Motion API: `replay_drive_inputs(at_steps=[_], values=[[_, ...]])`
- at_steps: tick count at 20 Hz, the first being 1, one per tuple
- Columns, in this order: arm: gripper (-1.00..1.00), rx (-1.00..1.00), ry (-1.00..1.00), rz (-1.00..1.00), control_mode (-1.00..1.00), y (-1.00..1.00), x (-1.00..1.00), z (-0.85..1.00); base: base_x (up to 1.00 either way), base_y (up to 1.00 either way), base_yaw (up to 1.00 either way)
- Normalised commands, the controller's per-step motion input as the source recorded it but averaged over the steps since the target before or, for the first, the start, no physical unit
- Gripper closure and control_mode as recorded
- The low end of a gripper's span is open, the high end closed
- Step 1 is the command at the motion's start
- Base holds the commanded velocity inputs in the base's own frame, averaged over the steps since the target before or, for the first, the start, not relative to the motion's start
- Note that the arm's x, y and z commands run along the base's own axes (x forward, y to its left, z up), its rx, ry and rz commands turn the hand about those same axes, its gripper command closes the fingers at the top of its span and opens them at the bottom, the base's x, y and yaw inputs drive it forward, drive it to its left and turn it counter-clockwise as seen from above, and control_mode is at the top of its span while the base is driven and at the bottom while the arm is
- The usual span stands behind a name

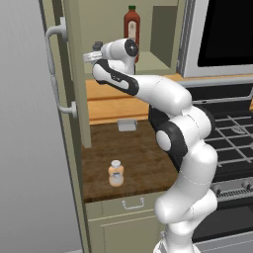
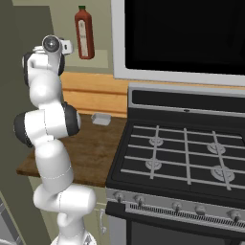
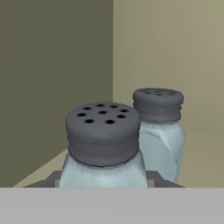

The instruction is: Put the shaker and condiment bottle from the counter next to their counterparts in the cabinet.

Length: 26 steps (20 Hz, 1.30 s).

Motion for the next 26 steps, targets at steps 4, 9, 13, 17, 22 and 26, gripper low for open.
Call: replay_drive_inputs(at_steps=[4,9,13,17,22,26], values=[[-1.0,0.0,0.0,0.0,-1.0,0.01,0.01,-0.18,0.0,0.0,0.0],[-1.0,0.0,-0.03,0.0,-1.0,0.05,0.0,-0.06,0.0,0.0,0.0],[-1.0,-0.09,-0.12,0.0,-1.0,0.05,0.0,0.0,0.0,0.0,0.0],[-1.0,-0.1,-0.06,-0.01,-1.0,-0.08,-0.02,0.0,0.0,0.0,0.0],[-1.0,-0.03,-0.02,-0.07,-1.0,0.0,-0.58,0.0,0.0,0.0,0.0],[-1.0,0.0,0.0,-0.14,-1.0,-0.1,-0.97,0.0,0.0,0.0,0.0]])
